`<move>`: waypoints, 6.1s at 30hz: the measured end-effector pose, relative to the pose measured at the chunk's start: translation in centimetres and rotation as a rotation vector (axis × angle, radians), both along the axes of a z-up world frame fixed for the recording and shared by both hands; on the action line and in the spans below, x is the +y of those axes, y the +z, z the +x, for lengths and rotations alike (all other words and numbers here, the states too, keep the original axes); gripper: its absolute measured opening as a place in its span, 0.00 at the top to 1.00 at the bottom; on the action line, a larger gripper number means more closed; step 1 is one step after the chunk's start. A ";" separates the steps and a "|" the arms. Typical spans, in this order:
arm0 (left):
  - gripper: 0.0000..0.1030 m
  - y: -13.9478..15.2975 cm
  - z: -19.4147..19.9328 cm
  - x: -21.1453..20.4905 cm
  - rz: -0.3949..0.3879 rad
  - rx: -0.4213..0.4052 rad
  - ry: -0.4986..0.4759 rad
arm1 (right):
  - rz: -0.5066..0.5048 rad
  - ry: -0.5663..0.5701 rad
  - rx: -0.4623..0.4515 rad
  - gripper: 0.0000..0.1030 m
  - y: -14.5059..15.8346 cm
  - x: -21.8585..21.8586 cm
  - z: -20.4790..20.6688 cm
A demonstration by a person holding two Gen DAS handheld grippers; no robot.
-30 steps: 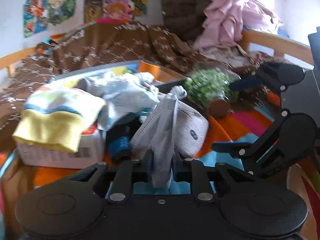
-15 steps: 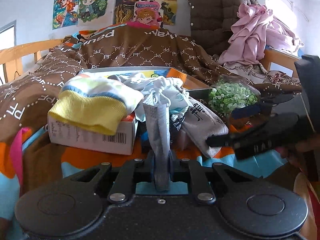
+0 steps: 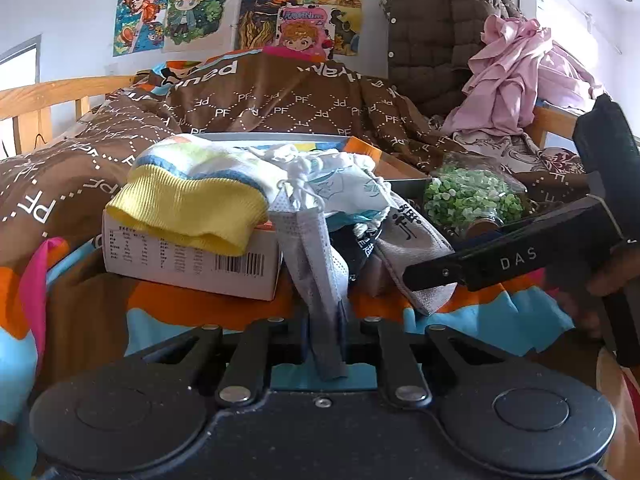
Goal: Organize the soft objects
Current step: 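Grasp the grey face mask with the left tool while the right tool grasps the beige pouch, then lift and carry the mask in the left tool and pouch in the right tool over the tray, then open the left tool to drop the mask into the tray while the right tool releases the pouch, then move both open tools back toward the remaining pile beside the tray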
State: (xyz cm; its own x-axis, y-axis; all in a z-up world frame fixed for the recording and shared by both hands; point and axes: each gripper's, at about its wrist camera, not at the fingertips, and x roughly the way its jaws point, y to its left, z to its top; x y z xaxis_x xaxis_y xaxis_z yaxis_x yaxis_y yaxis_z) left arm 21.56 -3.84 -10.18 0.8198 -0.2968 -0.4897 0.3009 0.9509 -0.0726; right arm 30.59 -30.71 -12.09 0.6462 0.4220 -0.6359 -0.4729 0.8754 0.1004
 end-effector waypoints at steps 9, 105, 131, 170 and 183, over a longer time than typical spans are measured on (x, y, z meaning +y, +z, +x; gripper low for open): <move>0.82 -0.4 0.1 0.1 -0.009 0.005 0.012 | 0.026 -0.084 0.098 0.66 0.5 -1.0 0.8; 0.83 3.8 29.9 -6.2 -0.242 0.242 0.150 | 0.250 -0.377 -0.171 0.59 2.7 -3.5 14.1; 0.04 9.4 23.9 -3.7 -0.228 0.056 0.277 | 0.256 -0.389 -0.321 0.01 8.0 -4.5 10.8; 0.01 15.7 -0.3 1.4 -0.159 -0.219 0.296 | 0.152 -0.321 -0.479 0.00 14.0 -1.5 -6.7; 0.01 12.3 -4.3 2.2 -0.125 -0.170 0.269 | 0.115 -0.338 -0.431 0.00 12.0 -2.2 -9.3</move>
